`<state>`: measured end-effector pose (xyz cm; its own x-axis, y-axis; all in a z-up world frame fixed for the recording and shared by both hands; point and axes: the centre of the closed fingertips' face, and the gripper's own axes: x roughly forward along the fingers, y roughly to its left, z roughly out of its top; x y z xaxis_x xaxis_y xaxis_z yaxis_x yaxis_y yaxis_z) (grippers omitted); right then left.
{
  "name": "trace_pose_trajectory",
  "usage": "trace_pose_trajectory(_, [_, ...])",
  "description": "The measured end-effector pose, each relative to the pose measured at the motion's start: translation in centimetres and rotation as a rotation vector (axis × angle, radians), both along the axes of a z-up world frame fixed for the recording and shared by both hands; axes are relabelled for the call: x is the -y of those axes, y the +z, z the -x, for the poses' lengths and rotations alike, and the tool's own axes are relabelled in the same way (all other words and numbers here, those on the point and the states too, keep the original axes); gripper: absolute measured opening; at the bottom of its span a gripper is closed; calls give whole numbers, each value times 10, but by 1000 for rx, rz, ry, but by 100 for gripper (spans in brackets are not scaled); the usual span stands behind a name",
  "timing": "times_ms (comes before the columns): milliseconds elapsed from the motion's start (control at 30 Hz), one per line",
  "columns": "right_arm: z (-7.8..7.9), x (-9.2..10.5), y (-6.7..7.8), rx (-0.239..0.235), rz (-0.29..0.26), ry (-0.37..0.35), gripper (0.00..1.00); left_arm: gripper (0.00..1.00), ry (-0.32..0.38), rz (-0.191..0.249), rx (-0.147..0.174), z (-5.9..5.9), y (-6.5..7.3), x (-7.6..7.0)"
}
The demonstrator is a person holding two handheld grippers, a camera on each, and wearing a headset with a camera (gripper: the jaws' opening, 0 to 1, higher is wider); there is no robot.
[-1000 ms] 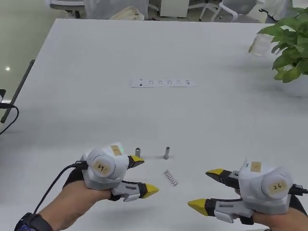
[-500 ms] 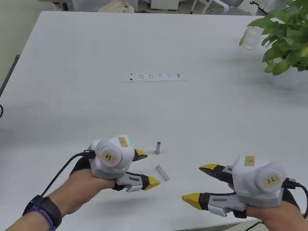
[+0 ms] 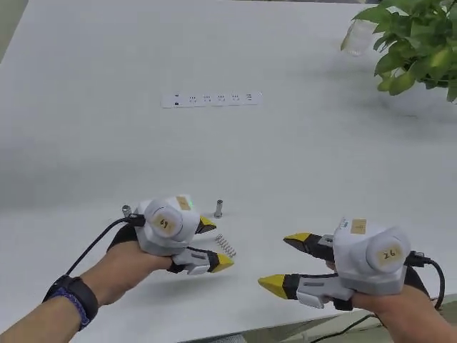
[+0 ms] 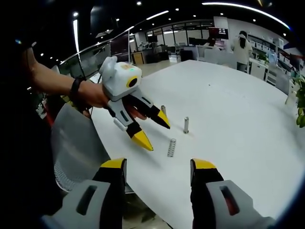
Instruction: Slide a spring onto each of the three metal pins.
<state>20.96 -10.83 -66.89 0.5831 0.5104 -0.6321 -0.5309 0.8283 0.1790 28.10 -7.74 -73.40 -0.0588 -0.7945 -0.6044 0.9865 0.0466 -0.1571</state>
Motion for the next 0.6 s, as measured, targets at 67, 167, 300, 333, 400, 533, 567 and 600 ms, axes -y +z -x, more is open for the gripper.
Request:
trace_pose_trajectory(67, [0,0,-2,-6,-5,-6,52,41,5,-5,-16,0,-5,2])
trace_pose_trajectory(167, [1,-1,-4,-14,-9,-6,52,41,10,-10,-35,0,-13,7])
trace_pose_trajectory(300, [2,0,-7,-21,-12,-8,51,41,9,-16,-47,0,-20,11])
trace_pose_trajectory(333, [3,0,-8,-24,-13,-11,51,41,6,-18,-49,0,-22,12])
trace_pose_trajectory(400, [4,1,-8,-26,-15,-16,51,40,4,-20,-57,0,-25,14])
trace_pose_trajectory(533, [6,4,-11,-32,-17,-24,51,40,3,-19,-68,-2,-29,17])
trace_pose_trajectory(567, [6,4,-12,-33,-16,-26,51,40,2,-19,-71,-2,-30,18])
trace_pose_trajectory(600, [7,5,-12,-36,-18,-28,50,40,-3,-23,-72,-2,-32,19])
